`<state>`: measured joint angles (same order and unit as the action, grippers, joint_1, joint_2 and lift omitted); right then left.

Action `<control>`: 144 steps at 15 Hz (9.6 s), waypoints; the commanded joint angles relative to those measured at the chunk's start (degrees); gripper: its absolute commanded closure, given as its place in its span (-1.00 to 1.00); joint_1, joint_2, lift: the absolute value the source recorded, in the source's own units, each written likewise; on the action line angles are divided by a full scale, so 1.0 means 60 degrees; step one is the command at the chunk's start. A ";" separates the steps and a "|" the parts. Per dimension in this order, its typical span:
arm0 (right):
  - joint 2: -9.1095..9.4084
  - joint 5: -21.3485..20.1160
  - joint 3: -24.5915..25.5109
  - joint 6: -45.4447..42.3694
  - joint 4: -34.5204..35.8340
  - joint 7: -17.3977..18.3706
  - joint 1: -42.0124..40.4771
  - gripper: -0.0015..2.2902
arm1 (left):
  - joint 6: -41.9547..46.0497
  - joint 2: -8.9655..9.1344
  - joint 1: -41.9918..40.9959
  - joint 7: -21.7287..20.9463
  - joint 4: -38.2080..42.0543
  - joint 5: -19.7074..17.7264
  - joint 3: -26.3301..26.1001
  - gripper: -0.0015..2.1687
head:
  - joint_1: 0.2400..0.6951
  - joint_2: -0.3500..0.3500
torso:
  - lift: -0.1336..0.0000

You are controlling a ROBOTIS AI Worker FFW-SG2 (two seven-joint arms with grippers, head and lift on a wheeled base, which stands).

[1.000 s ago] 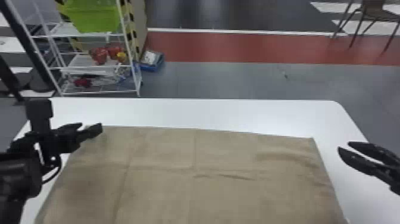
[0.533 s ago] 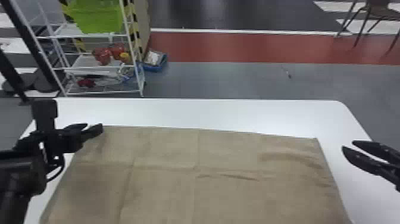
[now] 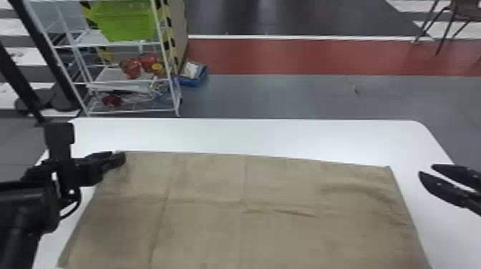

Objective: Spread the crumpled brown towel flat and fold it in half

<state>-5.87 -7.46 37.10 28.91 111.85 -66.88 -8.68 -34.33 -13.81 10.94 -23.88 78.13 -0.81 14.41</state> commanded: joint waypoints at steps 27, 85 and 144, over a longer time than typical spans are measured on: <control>-0.0779 -0.2463 -0.1379 -0.3594 -0.5663 0.1099 0.2883 -0.63 | -0.0718 0.0148 -0.1193 -0.0077 0.1860 -0.0158 0.0221 0.00 | 1.00 -0.02 | -0.83; -0.1233 0.1565 0.0584 -0.6201 -0.4007 -0.1907 -0.0281 0.14 | 0.1890 0.1642 -0.6349 -0.1952 0.5962 -0.3585 0.3165 0.03 | 1.00 -0.05 | -0.83; -0.0340 0.2825 0.0027 -0.6817 -0.2748 -0.1907 -0.2420 -0.29 | -0.2446 0.2326 -0.7814 -0.3197 0.8555 -0.2370 0.4030 0.59 | 1.00 0.00 | -0.83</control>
<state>-8.02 10.11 38.15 -11.92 95.35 -78.13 -23.60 -46.19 0.00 -34.84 -42.11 127.37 -14.66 37.03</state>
